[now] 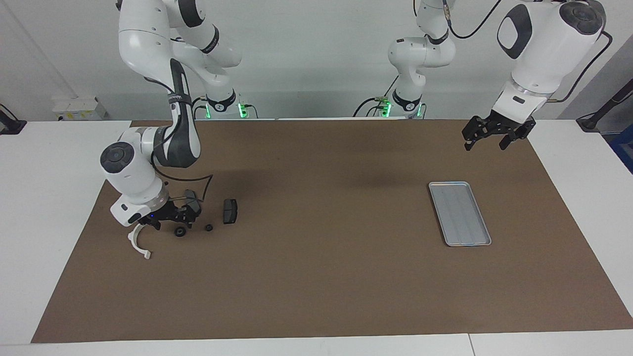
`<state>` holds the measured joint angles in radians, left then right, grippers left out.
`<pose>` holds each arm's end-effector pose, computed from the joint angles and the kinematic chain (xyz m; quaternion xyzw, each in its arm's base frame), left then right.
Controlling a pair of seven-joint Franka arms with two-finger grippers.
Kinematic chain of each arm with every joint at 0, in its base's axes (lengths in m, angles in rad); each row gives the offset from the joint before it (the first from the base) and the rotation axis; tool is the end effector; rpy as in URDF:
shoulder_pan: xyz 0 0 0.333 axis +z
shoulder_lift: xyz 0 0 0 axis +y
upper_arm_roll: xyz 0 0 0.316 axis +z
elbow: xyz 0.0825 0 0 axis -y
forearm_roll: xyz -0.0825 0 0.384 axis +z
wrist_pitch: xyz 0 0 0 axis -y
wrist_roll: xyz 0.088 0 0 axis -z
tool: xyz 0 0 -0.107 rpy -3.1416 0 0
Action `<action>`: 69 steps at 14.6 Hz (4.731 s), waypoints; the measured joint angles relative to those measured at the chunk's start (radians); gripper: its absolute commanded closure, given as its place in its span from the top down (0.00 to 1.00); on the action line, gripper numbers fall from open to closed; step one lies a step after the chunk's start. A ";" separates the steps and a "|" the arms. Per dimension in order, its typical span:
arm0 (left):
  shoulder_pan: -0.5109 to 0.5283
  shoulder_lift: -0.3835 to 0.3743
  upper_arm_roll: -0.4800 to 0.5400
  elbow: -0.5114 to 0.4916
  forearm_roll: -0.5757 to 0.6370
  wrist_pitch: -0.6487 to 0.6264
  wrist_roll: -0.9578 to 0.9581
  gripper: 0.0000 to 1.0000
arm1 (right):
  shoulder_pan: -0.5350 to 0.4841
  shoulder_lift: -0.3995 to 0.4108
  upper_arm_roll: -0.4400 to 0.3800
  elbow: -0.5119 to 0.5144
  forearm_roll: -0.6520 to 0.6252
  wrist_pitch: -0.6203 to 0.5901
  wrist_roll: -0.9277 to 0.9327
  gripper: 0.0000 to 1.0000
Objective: Pick bearing gear from pile to tray
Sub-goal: 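Reach the right gripper down to the small black ring near the bracket, then close the right gripper on the small black ring, then carry the ring with the right gripper to mid-table and release it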
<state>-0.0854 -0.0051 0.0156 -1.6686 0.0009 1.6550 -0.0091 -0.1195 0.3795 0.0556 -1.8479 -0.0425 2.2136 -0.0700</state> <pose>0.5566 -0.0388 0.5883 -0.9995 0.0304 0.0042 0.0006 0.6332 -0.0441 0.3190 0.9999 0.0140 -0.0069 0.0062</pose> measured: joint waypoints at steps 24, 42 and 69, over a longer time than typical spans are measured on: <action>0.000 0.000 0.000 0.000 0.000 0.000 0.000 1.00 | -0.005 -0.001 -0.005 -0.112 -0.002 0.161 -0.018 0.04; 0.000 0.000 0.000 0.000 0.000 0.000 0.000 1.00 | 0.513 -0.001 0.026 0.279 -0.016 -0.195 0.625 0.00; 0.000 0.000 0.000 0.000 0.000 0.000 0.000 1.00 | 0.475 0.036 -0.001 0.376 -0.027 -0.341 0.593 1.00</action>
<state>-0.0854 -0.0051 0.0156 -1.6687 0.0009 1.6550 -0.0091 0.3552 0.4156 0.0550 -1.4718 -0.0699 1.8724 0.5228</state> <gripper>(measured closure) 0.000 0.000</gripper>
